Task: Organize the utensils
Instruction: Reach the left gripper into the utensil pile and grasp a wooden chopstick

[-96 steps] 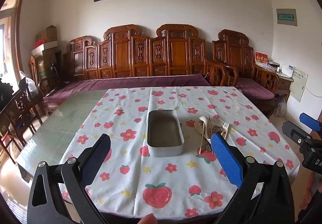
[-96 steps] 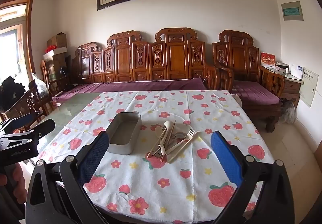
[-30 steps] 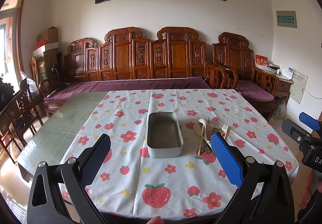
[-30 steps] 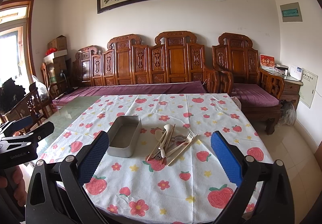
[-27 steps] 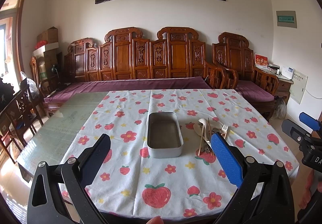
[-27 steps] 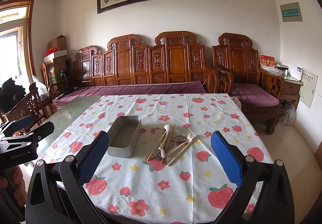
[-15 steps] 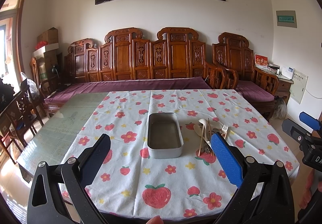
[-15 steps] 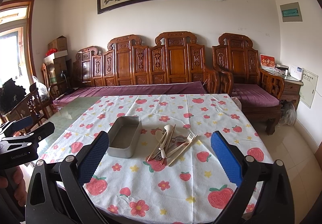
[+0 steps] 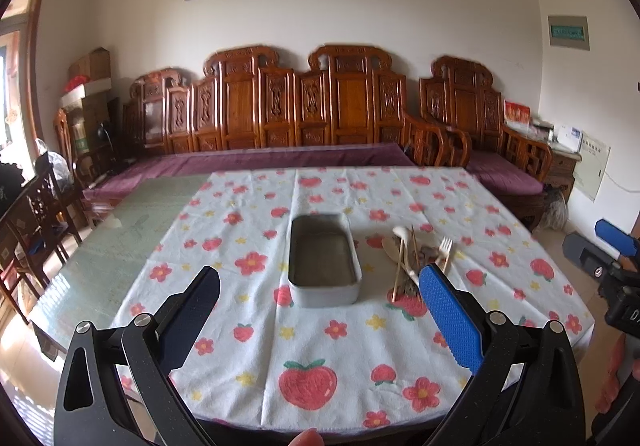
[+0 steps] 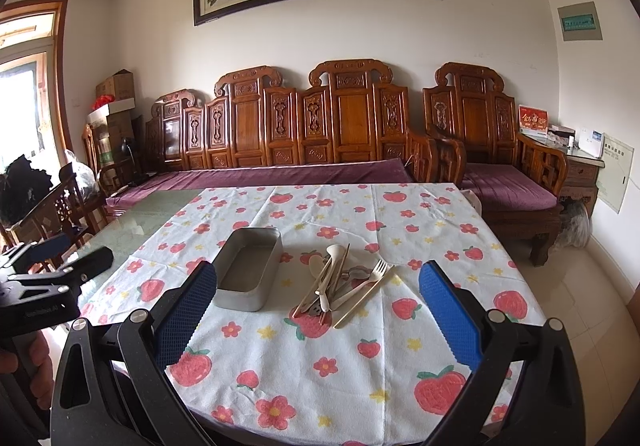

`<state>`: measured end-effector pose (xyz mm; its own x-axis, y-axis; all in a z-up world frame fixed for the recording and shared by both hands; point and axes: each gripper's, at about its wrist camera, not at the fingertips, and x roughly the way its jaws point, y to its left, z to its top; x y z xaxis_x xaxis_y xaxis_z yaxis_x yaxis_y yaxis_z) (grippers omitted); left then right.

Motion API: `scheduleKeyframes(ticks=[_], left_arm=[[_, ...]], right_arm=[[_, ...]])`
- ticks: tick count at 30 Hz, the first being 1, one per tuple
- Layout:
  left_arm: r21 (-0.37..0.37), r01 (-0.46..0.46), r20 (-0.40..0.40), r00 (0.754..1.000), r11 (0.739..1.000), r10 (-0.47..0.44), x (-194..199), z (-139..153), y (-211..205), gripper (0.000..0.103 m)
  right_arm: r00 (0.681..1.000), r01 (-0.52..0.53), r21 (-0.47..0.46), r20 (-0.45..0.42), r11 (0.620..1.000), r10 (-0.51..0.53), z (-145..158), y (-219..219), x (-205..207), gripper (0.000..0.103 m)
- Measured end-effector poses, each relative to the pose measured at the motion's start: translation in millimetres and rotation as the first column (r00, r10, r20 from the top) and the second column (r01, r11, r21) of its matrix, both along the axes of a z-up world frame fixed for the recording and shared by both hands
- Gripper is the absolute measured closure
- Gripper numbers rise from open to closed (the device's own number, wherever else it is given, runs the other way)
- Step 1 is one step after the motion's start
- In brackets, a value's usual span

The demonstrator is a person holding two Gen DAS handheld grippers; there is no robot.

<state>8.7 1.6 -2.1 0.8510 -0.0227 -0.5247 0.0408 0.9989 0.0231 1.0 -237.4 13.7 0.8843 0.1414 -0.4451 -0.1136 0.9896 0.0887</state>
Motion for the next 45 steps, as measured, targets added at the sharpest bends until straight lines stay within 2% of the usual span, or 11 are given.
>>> scheduleKeyframes(ticks=[6, 12, 13, 18, 24, 29, 34, 37, 40, 43, 45], left_arm=[[0.016, 0.026, -0.098, 0.995, 1.000, -0.024, 27, -36, -5, 0.006], [0.047, 0.079, -0.166, 0.984, 0.996, -0.070, 61, -68, -18, 0.006], [0.055, 0.085, -0.170, 0.983, 0.995, -0.075, 65, -69, -20, 0.006], [0.050, 0.132, -0.214, 0.970, 0.990, -0.118, 94, -84, -32, 0.006], [0.012, 0.214, -0.280, 0.939, 0.977, -0.202, 137, -104, -51, 0.006], [0.017, 0.275, -0.277, 0.925, 0.961, -0.260, 163, -108, -68, 0.006], [-0.016, 0.349, -0.304, 0.891, 0.937, -0.337, 193, -115, -88, 0.023], [-0.036, 0.366, -0.322, 0.877, 0.930, -0.357, 211, -120, -97, 0.029], [-0.023, 0.378, -0.324, 0.873, 0.925, -0.365, 227, -125, -108, 0.032], [-0.037, 0.393, -0.359, 0.853, 0.919, -0.379, 249, -136, -118, 0.047], [-0.046, 0.391, -0.387, 0.841, 0.919, -0.377, 261, -143, -123, 0.053]], right_arm=[[0.999, -0.021, 0.002, -0.035, 1.000, 0.021, -20, -3, 18, 0.002], [0.998, -0.024, -0.051, -0.063, 0.998, 0.020, -59, -8, 51, 0.002], [0.997, -0.027, -0.055, -0.068, 0.998, 0.023, -71, -12, 57, 0.002], [0.995, -0.033, -0.071, -0.097, 0.997, 0.026, -91, -26, 83, 0.002], [0.984, -0.062, -0.087, -0.170, 0.994, 0.047, -117, -41, 114, 0.004], [0.976, -0.064, -0.118, -0.212, 0.991, 0.038, -139, -52, 135, 0.010], [0.969, -0.064, -0.126, -0.246, 0.990, 0.031, -155, -62, 152, 0.010], [0.962, -0.070, -0.129, -0.270, 0.989, 0.033, -165, -67, 160, 0.011], [0.955, -0.077, -0.131, -0.293, 0.988, 0.036, -173, -70, 167, 0.012], [0.950, -0.082, -0.121, -0.310, 0.989, 0.040, -180, -73, 172, 0.013], [0.946, -0.087, -0.110, -0.321, 0.990, 0.047, -182, -74, 175, 0.014]])
